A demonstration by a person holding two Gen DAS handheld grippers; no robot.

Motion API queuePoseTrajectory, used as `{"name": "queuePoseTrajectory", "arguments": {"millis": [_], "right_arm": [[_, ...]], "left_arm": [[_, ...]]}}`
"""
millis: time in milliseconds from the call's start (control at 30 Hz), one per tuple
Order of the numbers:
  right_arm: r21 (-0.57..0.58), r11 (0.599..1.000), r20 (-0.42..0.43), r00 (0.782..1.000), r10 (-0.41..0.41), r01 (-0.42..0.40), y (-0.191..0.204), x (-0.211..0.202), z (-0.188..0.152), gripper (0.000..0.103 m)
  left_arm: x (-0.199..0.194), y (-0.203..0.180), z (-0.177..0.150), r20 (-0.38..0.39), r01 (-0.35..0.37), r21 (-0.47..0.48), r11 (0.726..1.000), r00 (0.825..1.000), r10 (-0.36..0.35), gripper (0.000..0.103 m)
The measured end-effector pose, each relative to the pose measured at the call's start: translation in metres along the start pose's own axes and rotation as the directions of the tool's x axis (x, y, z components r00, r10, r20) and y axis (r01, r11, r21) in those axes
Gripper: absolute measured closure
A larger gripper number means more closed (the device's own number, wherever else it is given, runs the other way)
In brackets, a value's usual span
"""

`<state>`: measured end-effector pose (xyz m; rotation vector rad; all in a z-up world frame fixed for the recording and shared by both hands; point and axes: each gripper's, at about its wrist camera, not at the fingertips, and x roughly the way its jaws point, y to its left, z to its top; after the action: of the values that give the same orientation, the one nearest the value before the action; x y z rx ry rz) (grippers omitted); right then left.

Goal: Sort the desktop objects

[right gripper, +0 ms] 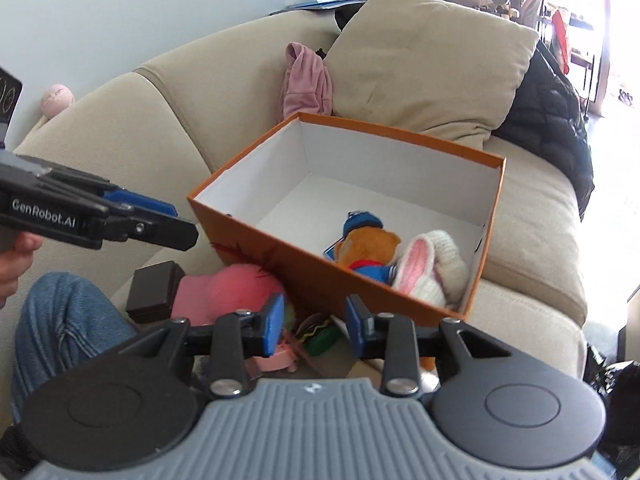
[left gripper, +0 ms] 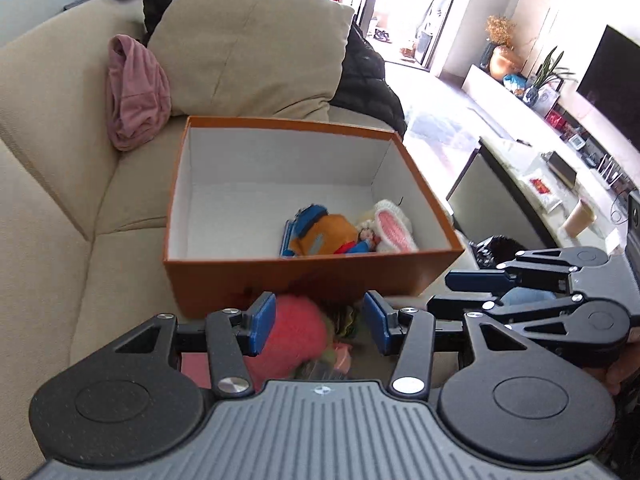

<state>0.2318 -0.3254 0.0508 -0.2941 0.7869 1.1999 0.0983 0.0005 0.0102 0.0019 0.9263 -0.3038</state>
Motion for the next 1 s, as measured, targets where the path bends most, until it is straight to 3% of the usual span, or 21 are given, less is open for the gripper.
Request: {"name": "queuePoseTrajectory", "arguments": {"millis": [233, 333, 500, 867, 1000], "right_arm": [[0.026, 0.999, -0.035, 0.999, -0.028, 0.029, 0.017, 0.013, -0.043, 0.067], [0.077, 0.997, -0.071, 0.997, 0.012, -0.006, 0.016, 0.021, -0.056, 0.067], [0.070, 0.997, -0.107, 0.994, -0.033, 0.040, 0.017, 0.030, -0.067, 0.067], [0.108, 0.994, -0.146, 0.989, 0.019, -0.003, 0.011, 0.052, -0.071, 0.066], [0.104, 0.995, -0.149, 0.988, 0.026, -0.010, 0.013, 0.057, -0.069, 0.066]], "left_arm": [[0.003, 0.003, -0.053, -0.043, -0.062, -0.063, 0.996, 0.997, 0.059, 0.046], [0.014, 0.003, -0.066, -0.072, -0.090, -0.094, 0.992, 0.994, 0.083, 0.044], [0.030, -0.002, -0.079, -0.118, -0.131, -0.098, 0.987, 0.986, 0.119, 0.041], [0.056, 0.005, -0.086, -0.162, -0.111, -0.123, 0.986, 0.983, 0.091, 0.041], [0.063, 0.007, -0.083, -0.170, -0.082, -0.134, 0.988, 0.984, 0.059, 0.035]]}}
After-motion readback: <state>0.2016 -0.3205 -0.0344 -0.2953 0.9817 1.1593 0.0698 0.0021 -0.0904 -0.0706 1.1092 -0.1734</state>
